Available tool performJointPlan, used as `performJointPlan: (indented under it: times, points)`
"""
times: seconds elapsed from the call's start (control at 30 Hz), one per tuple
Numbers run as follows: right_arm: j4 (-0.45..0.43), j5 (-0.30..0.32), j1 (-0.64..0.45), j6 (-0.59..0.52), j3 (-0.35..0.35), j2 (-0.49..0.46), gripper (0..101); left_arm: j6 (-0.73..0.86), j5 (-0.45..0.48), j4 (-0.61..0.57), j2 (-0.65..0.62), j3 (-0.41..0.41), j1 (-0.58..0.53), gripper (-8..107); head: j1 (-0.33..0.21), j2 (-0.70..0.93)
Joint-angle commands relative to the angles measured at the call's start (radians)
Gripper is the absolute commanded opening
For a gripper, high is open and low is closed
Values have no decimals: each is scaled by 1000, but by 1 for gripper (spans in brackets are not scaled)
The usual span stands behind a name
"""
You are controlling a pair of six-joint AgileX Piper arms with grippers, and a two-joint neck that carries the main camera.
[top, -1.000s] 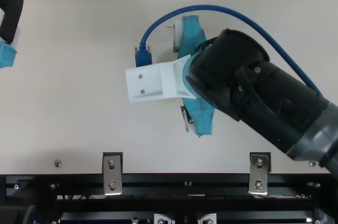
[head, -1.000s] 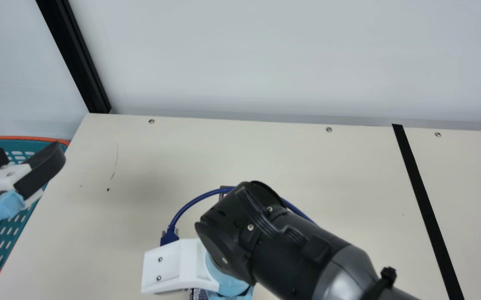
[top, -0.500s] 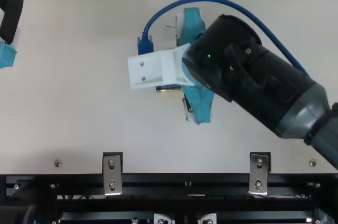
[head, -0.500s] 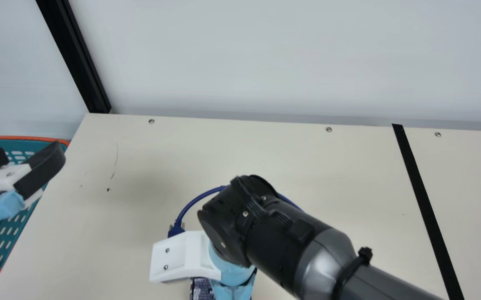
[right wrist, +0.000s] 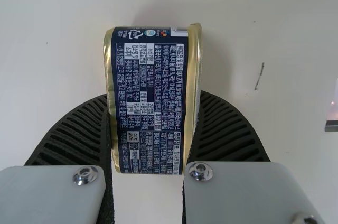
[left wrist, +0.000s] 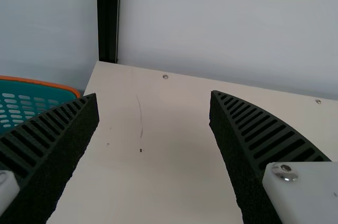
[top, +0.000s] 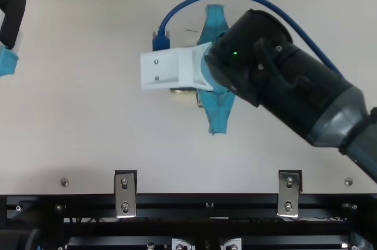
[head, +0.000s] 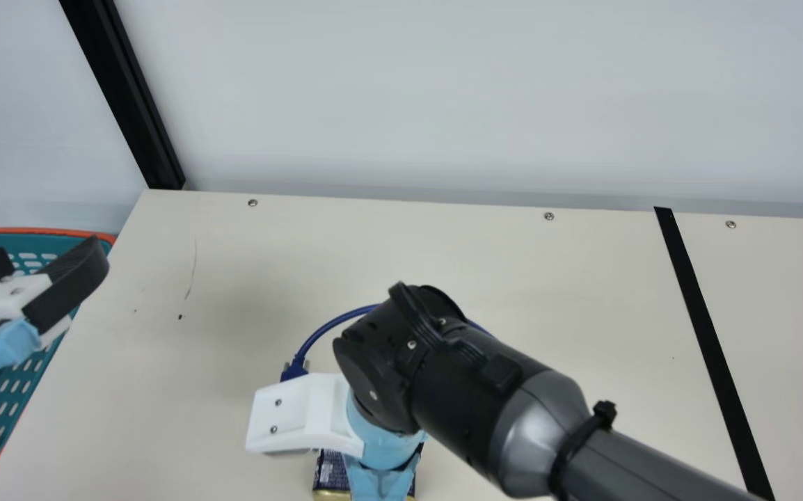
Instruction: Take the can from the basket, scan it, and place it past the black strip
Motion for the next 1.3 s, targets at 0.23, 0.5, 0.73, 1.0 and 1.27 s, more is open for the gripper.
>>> performJointPlan:
  times: [0.23, 0.5, 0.73, 1.0, 1.27]
  points:
    - [73, -106, -75, 42, 41, -83, 0, 0, 0, 0, 0, 0, 0, 90, -9, -4]
    - [145, -213, -168, 65, 93, -179, 0, 0, 0, 0, 0, 0, 0, 90, -9, -4]
    - [212, -291, -250, 63, 147, -260, 0, 0, 0, 0, 0, 0, 0, 90, -9, -4]
    - [277, -375, -346, 46, 208, -341, 0, 0, 0, 0, 0, 0, 0, 90, -7, -25]
    - [228, -406, -450, 97, 257, -409, 0, 0, 0, 0, 0, 0, 0, 90, 3, -109]
